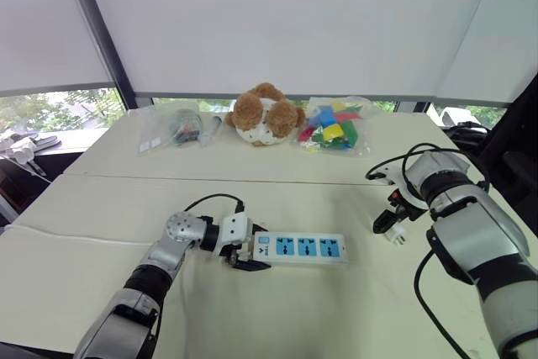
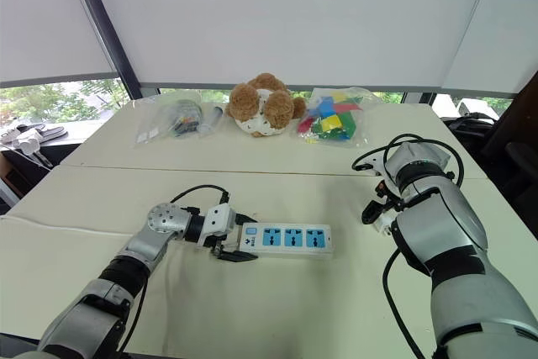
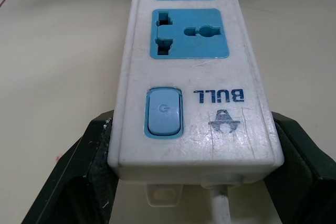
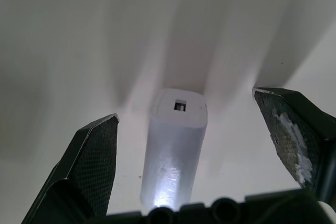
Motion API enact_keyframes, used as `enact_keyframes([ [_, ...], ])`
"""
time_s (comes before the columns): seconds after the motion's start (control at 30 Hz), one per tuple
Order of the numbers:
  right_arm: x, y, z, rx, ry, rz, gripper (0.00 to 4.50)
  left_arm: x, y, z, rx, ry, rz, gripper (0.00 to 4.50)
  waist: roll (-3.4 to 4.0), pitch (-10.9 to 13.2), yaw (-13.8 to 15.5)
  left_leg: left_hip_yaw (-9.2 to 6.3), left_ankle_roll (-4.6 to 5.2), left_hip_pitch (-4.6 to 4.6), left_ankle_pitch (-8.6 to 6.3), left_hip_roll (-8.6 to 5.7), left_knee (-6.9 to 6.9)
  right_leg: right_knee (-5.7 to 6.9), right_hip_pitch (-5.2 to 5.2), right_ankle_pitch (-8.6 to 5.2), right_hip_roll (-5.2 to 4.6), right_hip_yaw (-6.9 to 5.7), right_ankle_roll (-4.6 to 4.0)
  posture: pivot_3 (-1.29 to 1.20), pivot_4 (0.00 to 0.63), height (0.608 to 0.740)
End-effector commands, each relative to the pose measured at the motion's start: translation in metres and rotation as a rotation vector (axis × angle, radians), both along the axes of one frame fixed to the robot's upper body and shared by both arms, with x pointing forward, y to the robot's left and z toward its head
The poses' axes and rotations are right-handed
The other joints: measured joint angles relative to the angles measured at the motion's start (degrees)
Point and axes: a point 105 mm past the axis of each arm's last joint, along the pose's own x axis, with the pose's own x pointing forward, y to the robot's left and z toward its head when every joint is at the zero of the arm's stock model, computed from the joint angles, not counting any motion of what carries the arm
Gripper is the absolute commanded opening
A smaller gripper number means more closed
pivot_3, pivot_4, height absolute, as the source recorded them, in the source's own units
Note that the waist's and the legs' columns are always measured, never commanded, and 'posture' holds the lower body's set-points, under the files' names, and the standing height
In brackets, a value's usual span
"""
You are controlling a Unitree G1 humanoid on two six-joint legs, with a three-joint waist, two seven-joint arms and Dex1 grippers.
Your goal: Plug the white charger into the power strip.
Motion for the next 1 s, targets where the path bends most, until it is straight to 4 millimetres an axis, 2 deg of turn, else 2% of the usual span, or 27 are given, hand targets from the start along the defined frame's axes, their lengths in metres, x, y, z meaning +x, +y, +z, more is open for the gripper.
enact_keyframes([
  [0.03,0.000,0.001,-0.004,-0.012,0.009,0.010,4.50,-0.021,-0.015,-0.035,0.073,0.091,-0.066,3.04,0.02,-0.03,0.01,0.00,0.00,0.02,0.00,0.00,0.01,0.00,0.03,0.00,0.00,0.00,0.00,0.00,0.150,0.739],
  [0.13,0.000,0.002,-0.008,-0.019,0.012,0.018,3.64,-0.024,-0.017,-0.038,0.079,0.086,-0.070,3.04,0.02,-0.06,0.01,-0.01,0.00,0.04,0.00,0.00,0.03,-0.01,0.09,0.00,0.00,0.00,0.00,0.00,0.150,0.739],
  [0.3,-0.005,-0.002,-0.011,-0.041,0.049,0.032,1.13,-0.026,-0.015,-0.040,0.076,0.086,-0.060,3.04,0.01,-0.11,-0.04,-0.03,0.00,0.11,0.00,-0.01,0.03,-0.01,0.16,0.00,0.00,0.00,0.00,0.00,0.150,0.739],
  [0.5,-0.014,-0.007,-0.008,-0.063,0.140,0.110,1.13,-0.024,-0.017,-0.042,0.072,0.086,-0.049,3.04,0.02,-0.11,0.03,-0.03,0.00,0.12,0.00,-0.01,0.03,-0.01,0.17,0.00,0.01,0.00,0.01,0.00,0.150,0.739],
  [0.7,-0.029,-0.012,-0.011,-0.088,0.281,0.289,1.13,-0.023,-0.019,-0.044,0.071,0.089,-0.044,3.04,0.03,-0.12,0.09,-0.12,0.00,0.12,0.00,-0.07,0.07,-0.04,0.27,-0.01,0.00,0.00,0.02,0.00,0.150,0.739],
  [0.87,-0.028,-0.008,-0.014,-0.064,0.268,0.353,1.13,-0.020,-0.017,-0.044,0.076,0.090,-0.037,3.04,0.04,-0.12,0.08,-0.18,0.00,0.16,0.00,-0.08,0.18,-0.04,0.40,-0.01,0.01,0.00,0.02,0.00,0.150,0.739],
  [1.0,-0.021,-0.006,-0.002,-0.060,0.188,0.449,1.13,-0.015,-0.014,-0.041,0.074,0.088,-0.030,3.04,0.04,-0.12,0.10,-0.19,0.00,0.16,0.00,-0.09,0.28,-0.04,0.44,-0.01,0.01,0.00,0.02,0.00,0.150,0.739],
])
